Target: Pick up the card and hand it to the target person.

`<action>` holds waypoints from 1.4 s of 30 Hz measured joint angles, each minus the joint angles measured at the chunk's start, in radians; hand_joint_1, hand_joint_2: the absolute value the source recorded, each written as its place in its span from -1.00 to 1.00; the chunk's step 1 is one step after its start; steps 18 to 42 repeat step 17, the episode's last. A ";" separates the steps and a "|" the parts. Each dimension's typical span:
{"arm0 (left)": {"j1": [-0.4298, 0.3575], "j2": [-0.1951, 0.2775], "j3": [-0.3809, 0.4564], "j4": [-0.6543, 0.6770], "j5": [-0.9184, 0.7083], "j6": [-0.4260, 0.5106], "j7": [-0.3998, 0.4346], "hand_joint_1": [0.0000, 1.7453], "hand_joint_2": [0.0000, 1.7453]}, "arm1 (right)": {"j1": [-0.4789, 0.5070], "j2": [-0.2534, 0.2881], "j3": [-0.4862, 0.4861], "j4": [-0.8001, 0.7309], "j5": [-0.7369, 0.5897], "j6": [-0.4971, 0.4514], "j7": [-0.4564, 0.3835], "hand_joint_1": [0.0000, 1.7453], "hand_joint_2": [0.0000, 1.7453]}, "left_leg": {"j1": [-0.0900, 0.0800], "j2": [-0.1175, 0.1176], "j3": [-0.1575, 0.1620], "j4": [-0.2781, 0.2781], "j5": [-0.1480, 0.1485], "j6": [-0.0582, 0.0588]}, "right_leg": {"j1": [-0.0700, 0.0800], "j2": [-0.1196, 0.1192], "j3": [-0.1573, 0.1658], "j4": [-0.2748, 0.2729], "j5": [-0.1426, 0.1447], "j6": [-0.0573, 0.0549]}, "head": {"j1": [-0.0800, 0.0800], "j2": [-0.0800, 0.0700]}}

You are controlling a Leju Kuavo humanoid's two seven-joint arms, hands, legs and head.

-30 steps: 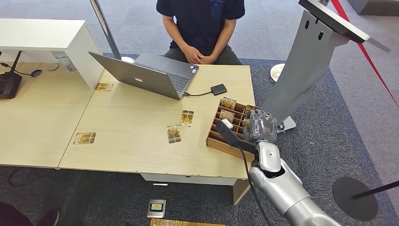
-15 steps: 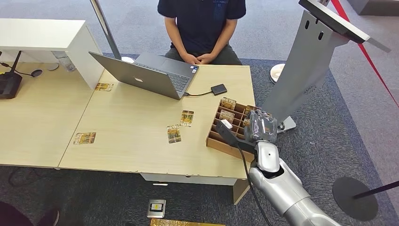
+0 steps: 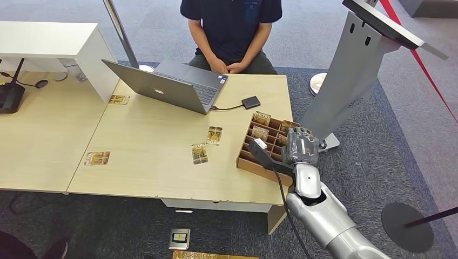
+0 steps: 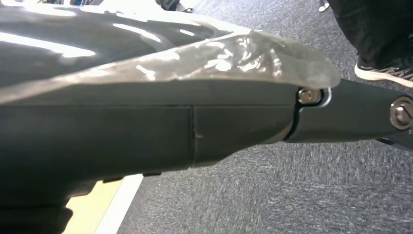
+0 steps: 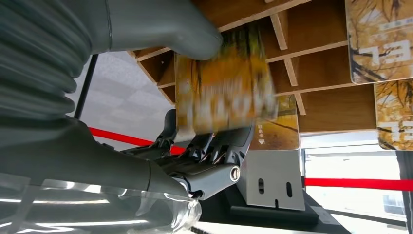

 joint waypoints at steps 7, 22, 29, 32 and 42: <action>-0.002 0.000 0.000 0.000 -0.005 -0.002 -0.002 -1.00 -1.00 | 0.000 -0.001 0.000 0.000 -0.007 -0.005 -0.001 -0.07 1.00 | 0.000 0.000 0.000 0.000 0.000 0.000 | 0.000 0.000 0.000 0.000 0.000 0.000 | 0.000 0.000; -0.002 0.000 0.000 0.000 -0.014 -0.006 0.003 -1.00 -1.00 | 0.000 -0.001 0.002 0.000 -0.004 -0.005 -0.001 -0.01 1.00 | 0.000 0.000 0.000 0.000 0.000 0.000 | 0.000 0.000 0.000 0.000 0.000 0.000 | 0.000 0.000; -0.002 0.000 0.000 0.000 -0.014 -0.006 0.003 -1.00 -1.00 | 0.000 -0.001 0.002 0.000 -0.004 -0.005 -0.001 -0.01 1.00 | 0.000 0.000 0.000 0.000 0.000 0.000 | 0.000 0.000 0.000 0.000 0.000 0.000 | 0.000 0.000; -0.002 0.000 0.000 0.000 -0.014 -0.006 0.003 -1.00 -1.00 | 0.000 -0.001 0.002 0.000 -0.004 -0.005 -0.001 -0.01 1.00 | 0.000 0.000 0.000 0.000 0.000 0.000 | 0.000 0.000 0.000 0.000 0.000 0.000 | 0.000 0.000; -0.002 0.000 0.000 0.000 -0.014 -0.006 0.003 -1.00 -1.00 | 0.000 -0.001 0.002 0.000 -0.004 -0.005 -0.001 -0.01 1.00 | 0.000 0.000 0.000 0.000 0.000 0.000 | 0.000 0.000 0.000 0.000 0.000 0.000 | 0.000 0.000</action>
